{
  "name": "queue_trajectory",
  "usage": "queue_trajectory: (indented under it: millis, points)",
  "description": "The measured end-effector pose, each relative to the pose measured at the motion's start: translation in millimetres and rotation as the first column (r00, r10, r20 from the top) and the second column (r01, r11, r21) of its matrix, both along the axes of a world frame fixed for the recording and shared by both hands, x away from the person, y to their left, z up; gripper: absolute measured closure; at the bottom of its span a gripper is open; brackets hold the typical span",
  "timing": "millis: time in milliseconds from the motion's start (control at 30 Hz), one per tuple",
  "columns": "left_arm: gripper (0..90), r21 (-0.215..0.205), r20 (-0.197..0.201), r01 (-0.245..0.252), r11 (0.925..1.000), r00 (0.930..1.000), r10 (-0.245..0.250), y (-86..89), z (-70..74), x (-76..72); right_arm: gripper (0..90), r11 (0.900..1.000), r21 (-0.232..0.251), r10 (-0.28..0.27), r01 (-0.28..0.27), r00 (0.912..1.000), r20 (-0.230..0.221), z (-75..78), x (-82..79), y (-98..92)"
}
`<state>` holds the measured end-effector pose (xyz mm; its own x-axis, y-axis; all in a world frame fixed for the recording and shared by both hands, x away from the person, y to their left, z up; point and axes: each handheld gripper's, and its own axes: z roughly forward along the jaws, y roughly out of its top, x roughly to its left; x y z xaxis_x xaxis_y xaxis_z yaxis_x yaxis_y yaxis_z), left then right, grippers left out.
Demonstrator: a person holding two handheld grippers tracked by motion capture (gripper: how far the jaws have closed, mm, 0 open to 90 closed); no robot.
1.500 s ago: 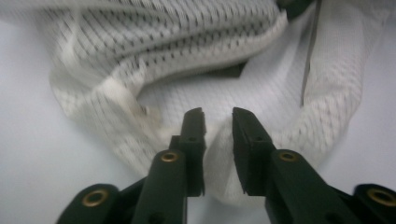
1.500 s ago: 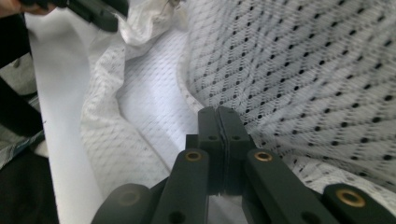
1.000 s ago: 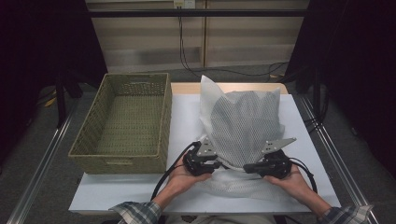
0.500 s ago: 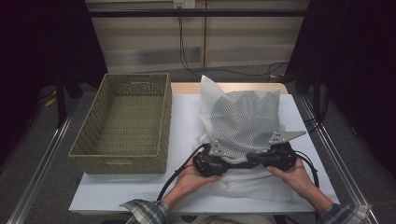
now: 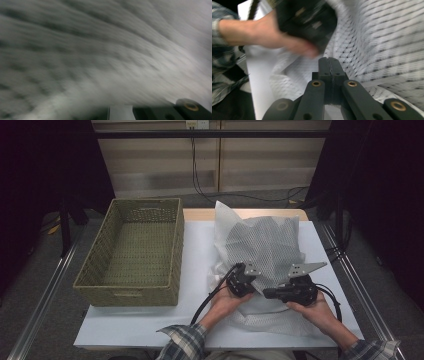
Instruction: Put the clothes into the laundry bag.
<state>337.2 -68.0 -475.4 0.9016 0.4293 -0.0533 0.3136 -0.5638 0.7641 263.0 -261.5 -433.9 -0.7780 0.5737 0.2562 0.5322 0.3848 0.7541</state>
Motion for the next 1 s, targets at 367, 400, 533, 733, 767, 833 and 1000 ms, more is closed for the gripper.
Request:
queue_trajectory:
  millis: [367,400,533,733,767,833,1000]
  points:
    - [79.7,0.074,0.025,0.033,0.9967,0.9991,-0.035,10.8,-1.2,0.6,90.0,0.999,-0.042,-0.005,0.004,0.9994,-0.034,-12.5,3.0,0.4]
    - [77.7,0.064,0.011,0.033,0.9974,0.9994,-0.034,14.6,-1.4,-0.5,90.0,0.999,-0.041,-0.005,0.004,0.9995,-0.031,-12.4,3.1,0.2]
    - [68.6,0.064,0.001,0.053,0.9966,0.9986,-0.053,31.6,-0.5,-10.0,90.0,0.999,-0.041,-0.008,0.007,0.9995,-0.03,-13.1,4.3,0.0]
    - [60.0,0.052,-0.008,0.044,0.9977,0.999,-0.043,57.5,1.4,-21.0,90.0,0.999,-0.036,-0.019,0.018,0.9994,-0.031,-13.0,6.4,-2.4]
    - [59.9,0.051,-0.01,0.045,0.9977,0.9989,-0.045,60.4,1.6,-22.9,90.0,0.999,-0.035,-0.021,0.02,0.9992,-0.034,-13.0,6.9,-3.0]
    - [58.6,0.08,-0.011,0.058,0.9951,0.9983,-0.057,66.0,2.9,-25.9,90.0,0.999,-0.036,-0.029,0.028,0.9992,-0.029,-13.0,7.7,-3.6]
    - [60.4,0.099,-0.006,0.081,0.9917,0.9967,-0.081,78.6,5.9,-42.0,90.0,0.999,-0.039,-0.034,0.034,0.9992,-0.019,-13.6,8.5,-6.0]
